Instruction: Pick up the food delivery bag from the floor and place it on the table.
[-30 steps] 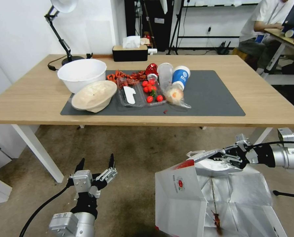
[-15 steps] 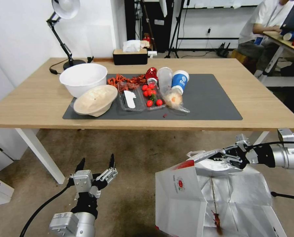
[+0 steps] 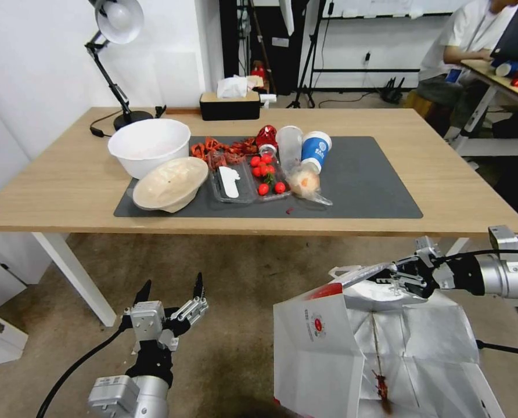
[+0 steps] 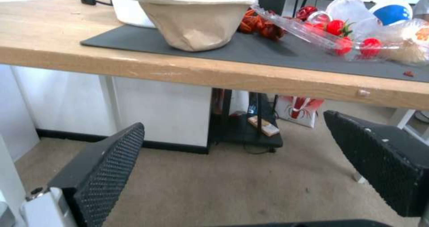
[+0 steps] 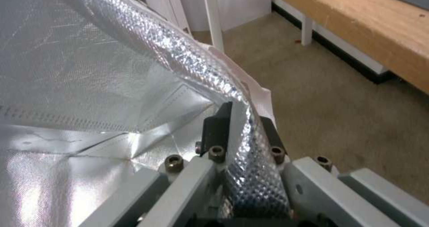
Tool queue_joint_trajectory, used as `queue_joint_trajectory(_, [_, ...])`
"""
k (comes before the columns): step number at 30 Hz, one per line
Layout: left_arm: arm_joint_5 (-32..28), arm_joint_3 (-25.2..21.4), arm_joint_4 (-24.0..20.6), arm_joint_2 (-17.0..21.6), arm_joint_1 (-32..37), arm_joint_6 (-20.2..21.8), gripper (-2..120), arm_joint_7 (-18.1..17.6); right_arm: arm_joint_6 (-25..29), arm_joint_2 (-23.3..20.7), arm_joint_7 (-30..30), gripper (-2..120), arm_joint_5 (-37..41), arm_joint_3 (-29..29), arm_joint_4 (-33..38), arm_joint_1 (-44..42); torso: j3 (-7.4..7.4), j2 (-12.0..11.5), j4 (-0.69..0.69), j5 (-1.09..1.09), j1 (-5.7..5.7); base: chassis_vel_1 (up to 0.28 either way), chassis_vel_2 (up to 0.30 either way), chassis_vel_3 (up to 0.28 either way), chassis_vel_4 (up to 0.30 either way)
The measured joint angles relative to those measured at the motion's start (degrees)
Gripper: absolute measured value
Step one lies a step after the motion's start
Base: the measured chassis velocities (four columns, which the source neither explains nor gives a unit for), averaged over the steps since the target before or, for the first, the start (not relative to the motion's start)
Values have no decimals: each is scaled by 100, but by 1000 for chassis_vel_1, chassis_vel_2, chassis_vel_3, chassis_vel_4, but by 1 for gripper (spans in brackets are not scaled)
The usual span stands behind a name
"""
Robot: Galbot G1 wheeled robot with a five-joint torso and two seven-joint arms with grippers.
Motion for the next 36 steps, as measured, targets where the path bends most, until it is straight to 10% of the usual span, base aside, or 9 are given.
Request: queue_joint_trajectory(36, [65, -10, -34, 13, 87, -29, 100, 67, 0, 7, -11, 0, 9, -7, -15, 16, 546, 959, 0, 0, 413, 0, 0, 0, 0])
